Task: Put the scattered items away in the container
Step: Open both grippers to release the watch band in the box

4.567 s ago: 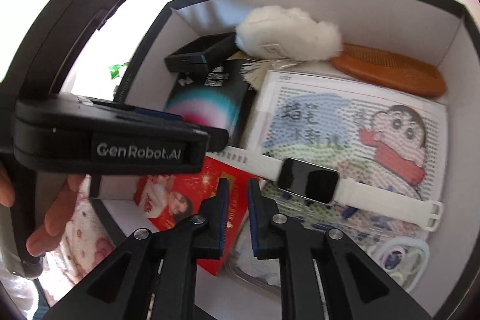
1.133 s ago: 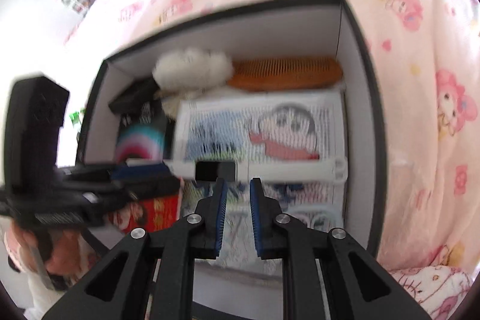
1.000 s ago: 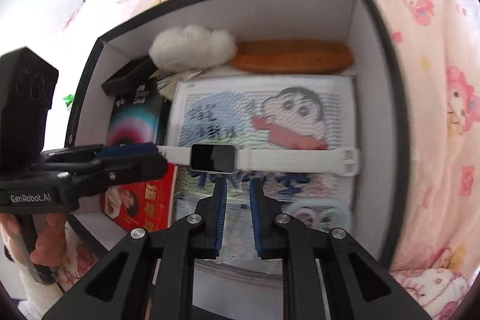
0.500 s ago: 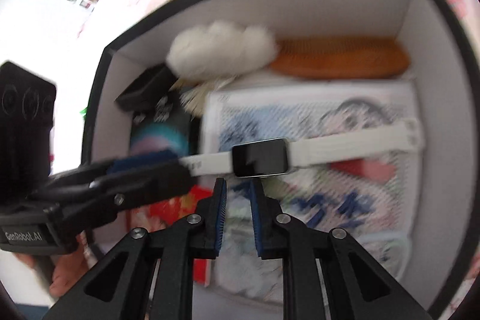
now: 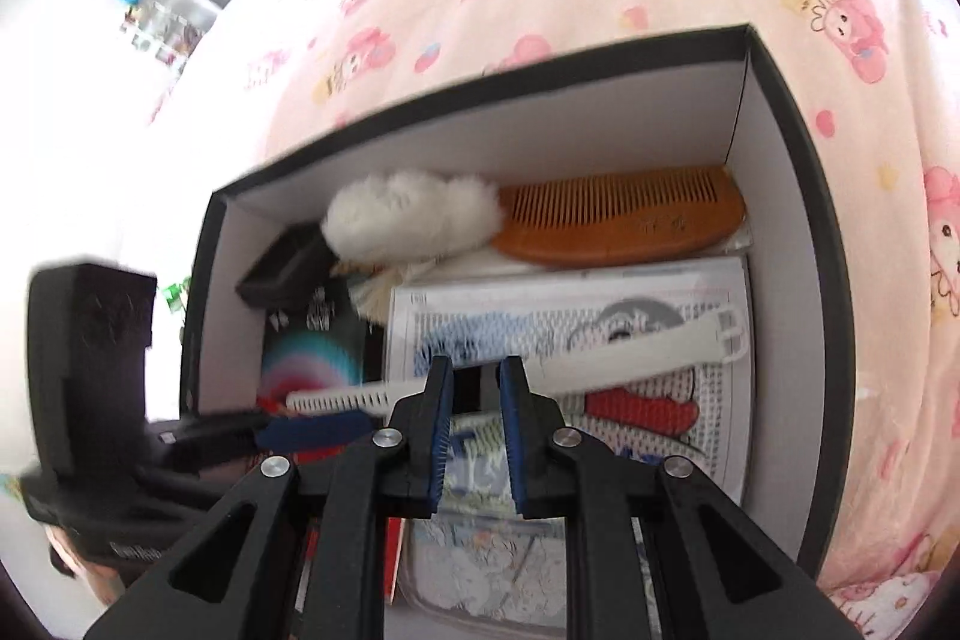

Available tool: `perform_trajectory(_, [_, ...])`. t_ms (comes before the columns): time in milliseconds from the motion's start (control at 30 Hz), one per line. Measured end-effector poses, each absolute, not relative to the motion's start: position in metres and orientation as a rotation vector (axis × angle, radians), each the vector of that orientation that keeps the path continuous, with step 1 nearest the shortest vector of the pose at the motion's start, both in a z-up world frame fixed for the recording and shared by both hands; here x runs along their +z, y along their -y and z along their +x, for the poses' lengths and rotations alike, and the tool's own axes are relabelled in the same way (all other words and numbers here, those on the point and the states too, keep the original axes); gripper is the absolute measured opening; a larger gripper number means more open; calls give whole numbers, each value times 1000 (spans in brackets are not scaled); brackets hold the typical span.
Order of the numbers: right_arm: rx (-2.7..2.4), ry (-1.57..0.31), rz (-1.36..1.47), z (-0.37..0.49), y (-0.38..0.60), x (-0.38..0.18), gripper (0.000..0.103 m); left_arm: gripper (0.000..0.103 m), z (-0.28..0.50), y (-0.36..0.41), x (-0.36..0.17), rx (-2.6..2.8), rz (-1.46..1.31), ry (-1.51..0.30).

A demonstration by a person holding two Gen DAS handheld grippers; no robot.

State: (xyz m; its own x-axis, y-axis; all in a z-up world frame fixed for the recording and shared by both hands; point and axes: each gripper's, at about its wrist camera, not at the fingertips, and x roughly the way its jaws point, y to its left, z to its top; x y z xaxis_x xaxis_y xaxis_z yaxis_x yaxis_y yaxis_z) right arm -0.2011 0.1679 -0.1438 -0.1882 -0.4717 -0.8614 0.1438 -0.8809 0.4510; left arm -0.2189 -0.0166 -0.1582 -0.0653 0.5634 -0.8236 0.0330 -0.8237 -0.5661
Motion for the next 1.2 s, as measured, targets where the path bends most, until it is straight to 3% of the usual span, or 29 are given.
perform_trajectory(367, [-2064, 357, 1788, -208, -156, -169, 13, 53, -204, 65, -136, 2072, -1801, 715])
perform_trajectory(500, [-2182, 260, 1690, -202, -161, -150, 13, 57, -203, 79, -126, 2028, -1653, 896])
perform_trajectory(767, [-2144, 257, 1704, -188, -161, -147, 13, 57, -212, 77, -132, 2156, -1770, 744])
perform_trajectory(933, [-2053, 299, 1759, -170, -159, -157, 13, 57, -210, 75, -154, 1916, -1725, 943])
perform_trajectory(1033, [-1999, 318, 1758, -164, -150, -162, 13, 57, -207, 74, -156, 1950, -1752, 890])
perform_trajectory(1200, [-2006, 121, 1697, -157, -119, -157, 13, 62, -205, 77, -164, 1934, -1820, 872])
